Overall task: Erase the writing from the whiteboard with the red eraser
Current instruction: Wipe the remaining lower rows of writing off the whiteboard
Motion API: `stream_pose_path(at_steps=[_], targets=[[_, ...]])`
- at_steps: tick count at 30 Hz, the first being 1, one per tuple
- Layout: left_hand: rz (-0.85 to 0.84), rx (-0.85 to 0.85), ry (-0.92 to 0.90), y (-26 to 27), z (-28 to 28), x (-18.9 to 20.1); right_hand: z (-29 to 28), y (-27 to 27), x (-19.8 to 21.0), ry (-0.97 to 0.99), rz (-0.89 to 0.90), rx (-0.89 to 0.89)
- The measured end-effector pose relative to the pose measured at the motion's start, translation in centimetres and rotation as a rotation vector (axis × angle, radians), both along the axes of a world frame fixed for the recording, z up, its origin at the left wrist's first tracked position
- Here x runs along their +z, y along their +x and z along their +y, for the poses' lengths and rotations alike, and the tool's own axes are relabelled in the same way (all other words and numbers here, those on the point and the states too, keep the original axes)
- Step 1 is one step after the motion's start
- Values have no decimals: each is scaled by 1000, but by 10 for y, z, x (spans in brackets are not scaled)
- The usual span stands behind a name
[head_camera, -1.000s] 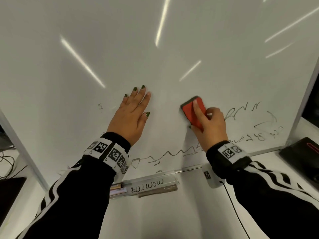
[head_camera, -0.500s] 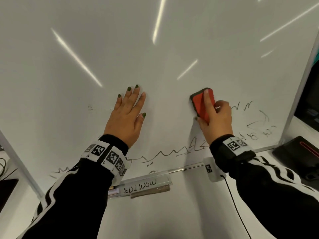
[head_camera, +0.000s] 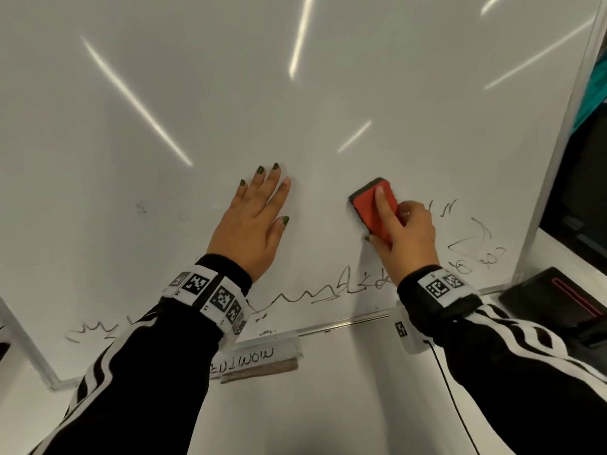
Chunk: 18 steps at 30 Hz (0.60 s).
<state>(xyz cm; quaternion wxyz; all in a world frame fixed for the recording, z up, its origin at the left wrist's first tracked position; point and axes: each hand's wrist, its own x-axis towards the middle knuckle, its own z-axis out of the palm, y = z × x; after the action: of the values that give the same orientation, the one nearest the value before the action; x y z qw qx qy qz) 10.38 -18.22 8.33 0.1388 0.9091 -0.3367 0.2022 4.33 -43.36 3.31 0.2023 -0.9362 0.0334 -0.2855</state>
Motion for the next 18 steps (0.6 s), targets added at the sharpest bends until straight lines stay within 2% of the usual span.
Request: stream_pose_path(at_steps=[4, 8, 11, 16, 18], targets=[[-1, 1, 0, 0, -10, 0, -19, -19, -24, 3, 53, -9], [-9, 3, 0, -1, -15, 2, -41, -1, 1, 158, -22, -87], [-14, -1, -6, -1, -22, 1, -52, 10, 11, 169, -32, -147], [-27, -19, -15, -2, -35, -1, -49, -15, -28, 105, 30, -72], [-34, -17, -12, -1, -39, 1, -62, -15, -27, 88, 17, -56]])
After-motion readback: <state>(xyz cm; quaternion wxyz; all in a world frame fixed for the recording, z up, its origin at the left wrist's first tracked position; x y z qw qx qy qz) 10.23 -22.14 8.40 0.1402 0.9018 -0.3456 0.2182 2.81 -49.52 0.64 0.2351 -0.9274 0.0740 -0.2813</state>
